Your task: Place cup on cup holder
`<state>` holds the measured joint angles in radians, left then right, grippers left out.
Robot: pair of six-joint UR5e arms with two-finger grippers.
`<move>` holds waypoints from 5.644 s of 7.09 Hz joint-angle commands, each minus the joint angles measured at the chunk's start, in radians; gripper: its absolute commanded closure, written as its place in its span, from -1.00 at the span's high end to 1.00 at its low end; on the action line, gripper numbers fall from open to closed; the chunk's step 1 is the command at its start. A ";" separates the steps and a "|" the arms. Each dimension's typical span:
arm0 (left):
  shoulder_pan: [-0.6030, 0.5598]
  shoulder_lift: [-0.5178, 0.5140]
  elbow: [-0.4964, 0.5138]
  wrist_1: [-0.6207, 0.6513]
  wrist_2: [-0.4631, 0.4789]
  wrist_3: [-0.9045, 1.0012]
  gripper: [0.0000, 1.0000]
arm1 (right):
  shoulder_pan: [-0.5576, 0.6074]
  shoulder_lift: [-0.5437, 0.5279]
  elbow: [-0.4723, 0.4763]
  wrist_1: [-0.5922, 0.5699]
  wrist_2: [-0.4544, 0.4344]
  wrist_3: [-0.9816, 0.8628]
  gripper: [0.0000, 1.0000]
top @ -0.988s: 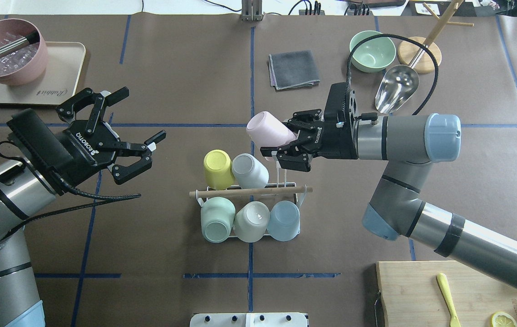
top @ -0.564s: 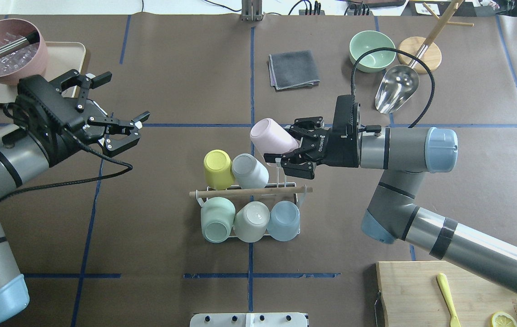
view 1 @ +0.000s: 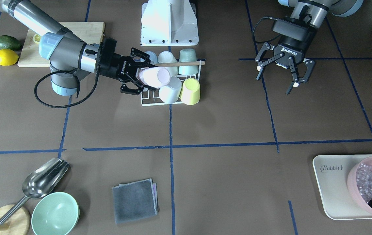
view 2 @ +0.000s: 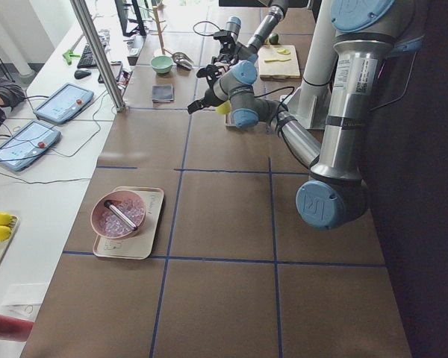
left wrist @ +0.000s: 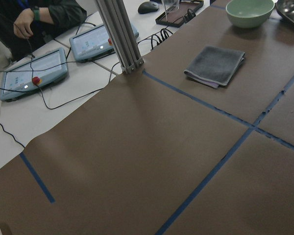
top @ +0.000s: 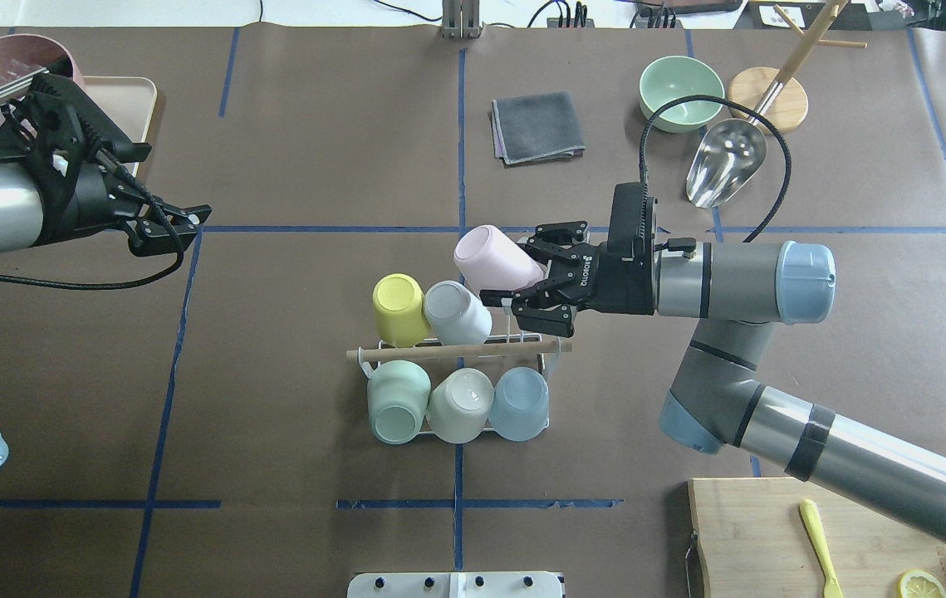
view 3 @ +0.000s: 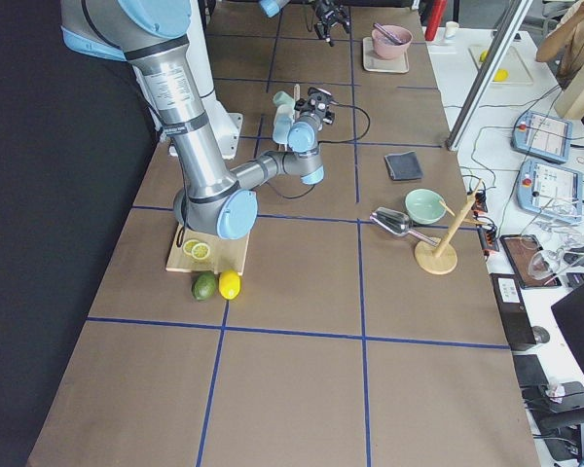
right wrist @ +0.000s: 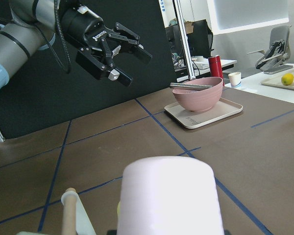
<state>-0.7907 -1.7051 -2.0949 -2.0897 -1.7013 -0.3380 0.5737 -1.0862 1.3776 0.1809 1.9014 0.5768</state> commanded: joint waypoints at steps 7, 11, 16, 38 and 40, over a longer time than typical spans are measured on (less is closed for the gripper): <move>-0.327 -0.034 0.085 0.695 -0.461 0.033 1.00 | 0.001 -0.017 -0.008 0.037 0.001 0.005 1.00; -0.511 -0.006 0.240 0.691 -0.538 0.326 1.00 | 0.021 -0.023 0.043 0.020 0.011 0.015 1.00; -0.726 0.150 0.338 0.631 -0.673 0.485 1.00 | 0.322 -0.076 0.184 -0.473 0.375 0.118 1.00; -0.794 0.186 0.415 0.628 -0.646 0.411 1.00 | 1.030 -0.687 0.420 -1.784 0.409 -0.543 1.00; -0.794 0.183 0.417 0.628 -0.644 0.412 1.00 | 1.035 -0.701 0.419 -1.784 0.409 -0.543 1.00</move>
<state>-1.5846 -1.5206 -1.6791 -1.4621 -2.3475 0.0691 1.6027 -1.7773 1.7971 -1.6029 2.3090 0.0340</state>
